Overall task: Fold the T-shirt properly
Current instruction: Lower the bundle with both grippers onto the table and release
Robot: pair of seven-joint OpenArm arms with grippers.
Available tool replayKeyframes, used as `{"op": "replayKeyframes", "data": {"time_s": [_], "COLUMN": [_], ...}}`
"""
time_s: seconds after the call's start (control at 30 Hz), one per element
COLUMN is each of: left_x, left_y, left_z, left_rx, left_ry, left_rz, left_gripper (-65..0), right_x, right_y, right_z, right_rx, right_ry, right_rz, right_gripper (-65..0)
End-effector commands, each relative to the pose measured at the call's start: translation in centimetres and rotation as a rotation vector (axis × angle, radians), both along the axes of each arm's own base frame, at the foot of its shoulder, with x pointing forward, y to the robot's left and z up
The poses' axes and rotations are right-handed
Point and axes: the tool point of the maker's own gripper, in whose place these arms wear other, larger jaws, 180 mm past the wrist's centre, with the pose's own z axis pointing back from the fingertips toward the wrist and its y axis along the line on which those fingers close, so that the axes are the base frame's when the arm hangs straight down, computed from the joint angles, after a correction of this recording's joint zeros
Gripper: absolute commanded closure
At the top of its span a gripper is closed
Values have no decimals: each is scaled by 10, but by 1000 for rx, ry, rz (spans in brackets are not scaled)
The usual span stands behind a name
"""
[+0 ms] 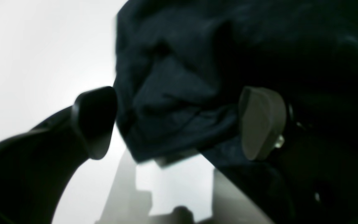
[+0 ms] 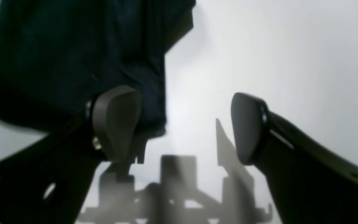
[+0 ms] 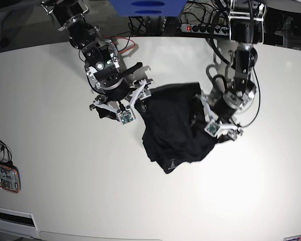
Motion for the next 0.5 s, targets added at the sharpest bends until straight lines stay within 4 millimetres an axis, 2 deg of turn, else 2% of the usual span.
{"op": "replayKeyframes", "data": {"time_s": [0.0, 0.07, 0.17, 0.27, 0.4, 0.47], "left_x": [8, 15, 29, 37, 46, 42], "left_y": [12, 14, -4, -13, -22, -23], "left_z": [-4, -4, 5, 14, 48, 66], "left_rx": [67, 70, 82, 86, 85, 88], "left_ry": [14, 17, -9, -36, -131, -185], "left_rz": [24, 26, -33, -60, -77, -79], "left_gripper": [-580, -580, -580, -580, -580, -580], "right_x": [8, 5, -4, -7, -5, -3], "right_y": [3, 8, 23, 27, 25, 15], "right_z": [12, 12, 10, 10, 15, 18], "right_rx": [15, 17, 25, 29, 29, -10], "right_ry": [-51, -47, -36, -36, -52, -79], "right_rz": [2, 17, 66, 78, 77, 83], "right_gripper": [-466, -466, -466, -466, -466, -466]}}
